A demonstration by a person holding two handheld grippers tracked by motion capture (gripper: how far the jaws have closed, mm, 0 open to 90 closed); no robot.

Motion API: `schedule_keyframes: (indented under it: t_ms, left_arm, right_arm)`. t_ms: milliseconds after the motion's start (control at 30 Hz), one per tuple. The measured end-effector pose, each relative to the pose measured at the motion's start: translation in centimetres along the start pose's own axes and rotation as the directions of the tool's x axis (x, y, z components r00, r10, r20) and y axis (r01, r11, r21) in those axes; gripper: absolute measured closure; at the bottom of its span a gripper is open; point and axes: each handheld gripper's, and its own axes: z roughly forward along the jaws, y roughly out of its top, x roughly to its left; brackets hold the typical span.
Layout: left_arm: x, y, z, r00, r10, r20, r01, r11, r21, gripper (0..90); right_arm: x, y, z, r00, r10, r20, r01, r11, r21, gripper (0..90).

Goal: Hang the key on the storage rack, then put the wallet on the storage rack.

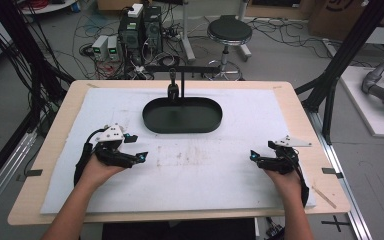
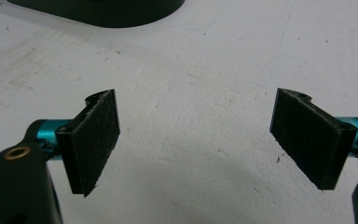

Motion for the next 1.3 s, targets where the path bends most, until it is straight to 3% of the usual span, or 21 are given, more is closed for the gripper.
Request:
schedule_keyframes:
  t_ms: [67, 367, 633, 933, 1100, 1300]
  left_arm:
    - [0.0, -0.2, -0.1, 0.9999, -0.012, -0.011, 0.012, 0.9999, -0.005, 19.0]
    - [0.7, -0.8, -1.3, 0.9989, -0.025, -0.040, 0.024, 0.9997, -0.003, 17.6]
    - [0.6, -0.7, -1.0, 0.9986, -0.021, -0.049, 0.021, 0.9998, 0.006, 17.4]
    - [0.7, -0.7, -1.9, 0.9925, -0.048, -0.112, 0.047, 0.9988, -0.009, 17.3]
    - [1.2, -0.6, -2.5, 0.9815, -0.078, -0.175, 0.078, 0.9969, -0.010, 17.4]
    - [1.8, -0.9, -3.4, 0.9579, -0.099, -0.270, 0.101, 0.9948, -0.004, 17.4]
  right_arm:
    - [-0.1, 0.0, 0.0, 1.0000, -0.006, 0.000, 0.006, 1.000, 0.000, 16.2]
    - [-0.4, 0.2, 0.5, 1.0000, -0.008, 0.004, 0.008, 1.000, 0.003, 16.2]
    - [-0.4, 0.2, 0.5, 1.0000, -0.008, 0.006, 0.007, 1.000, 0.007, 16.2]
    - [-0.1, 0.4, 0.5, 0.9999, -0.012, -0.002, 0.012, 1.000, -0.001, 16.2]
    - [0.0, 0.5, 0.7, 0.9997, -0.023, -0.009, 0.023, 1.000, 0.005, 16.2]
    - [0.1, 0.5, 0.7, 0.9997, -0.022, -0.012, 0.022, 1.000, 0.001, 16.2]
